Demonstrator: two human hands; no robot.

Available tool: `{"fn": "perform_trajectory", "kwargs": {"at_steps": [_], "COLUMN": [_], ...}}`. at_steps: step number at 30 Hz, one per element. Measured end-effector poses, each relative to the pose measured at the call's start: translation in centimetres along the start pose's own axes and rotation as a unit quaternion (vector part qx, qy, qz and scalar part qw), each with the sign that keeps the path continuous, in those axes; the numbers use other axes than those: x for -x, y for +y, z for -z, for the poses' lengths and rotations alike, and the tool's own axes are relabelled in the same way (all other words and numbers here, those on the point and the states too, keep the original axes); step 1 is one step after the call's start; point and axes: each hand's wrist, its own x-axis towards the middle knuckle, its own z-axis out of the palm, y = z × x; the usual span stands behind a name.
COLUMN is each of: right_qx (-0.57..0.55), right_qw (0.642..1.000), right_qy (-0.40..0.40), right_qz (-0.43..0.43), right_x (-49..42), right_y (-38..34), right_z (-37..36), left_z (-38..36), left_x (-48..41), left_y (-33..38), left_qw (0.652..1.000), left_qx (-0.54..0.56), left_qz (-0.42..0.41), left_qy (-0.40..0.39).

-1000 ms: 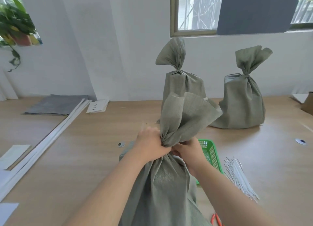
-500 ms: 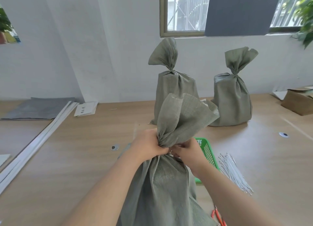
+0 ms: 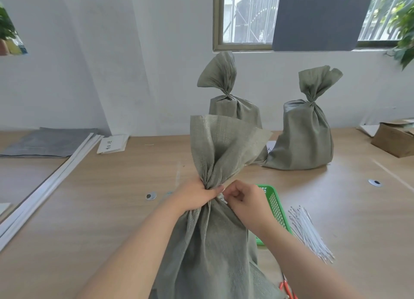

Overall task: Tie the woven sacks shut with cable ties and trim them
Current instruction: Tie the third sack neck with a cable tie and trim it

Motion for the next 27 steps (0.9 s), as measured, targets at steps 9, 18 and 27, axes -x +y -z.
{"fn": "perform_trajectory", "kwargs": {"at_steps": [9,18,27], "right_qx": [0.075,0.082,0.101], "right_qw": [0.99,0.995,0.994], "right_qy": [-0.047,0.01,0.025], "right_qz": [0.107,0.048,0.017], "right_x": [0.1,0.3,0.0], "right_y": [-1.6,-2.9,-3.1], "right_z": [-1.8,-3.6,-4.1], "left_z": [0.2,1.0,1.5], "left_x": [-0.8,-0.7,-0.5], "left_y": [-0.3,0.3,0.8], "left_qw": [0.992,0.984,0.98], "left_qx": [0.08,0.031,0.086], "left_qz": [0.084,0.157,0.171], "left_qy": [0.058,0.078,0.051]}}
